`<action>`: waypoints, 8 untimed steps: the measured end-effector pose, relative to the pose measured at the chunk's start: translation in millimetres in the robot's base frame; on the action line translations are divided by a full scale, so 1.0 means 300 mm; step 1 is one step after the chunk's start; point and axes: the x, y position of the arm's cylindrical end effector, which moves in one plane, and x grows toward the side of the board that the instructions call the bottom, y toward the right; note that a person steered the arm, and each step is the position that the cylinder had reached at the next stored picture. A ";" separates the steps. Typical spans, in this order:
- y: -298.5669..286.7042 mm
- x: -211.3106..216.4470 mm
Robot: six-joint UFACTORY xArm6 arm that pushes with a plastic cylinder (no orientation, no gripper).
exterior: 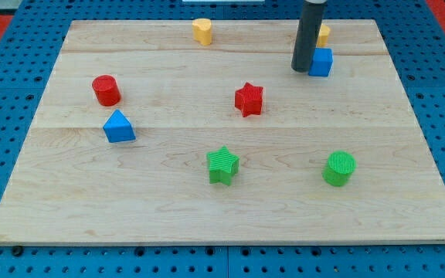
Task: Move the yellow heart to the left of the blue cube
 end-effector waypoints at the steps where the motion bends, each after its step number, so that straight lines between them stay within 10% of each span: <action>1: -0.120 0.005; 5: -0.789 -0.370; 8: -0.289 -0.256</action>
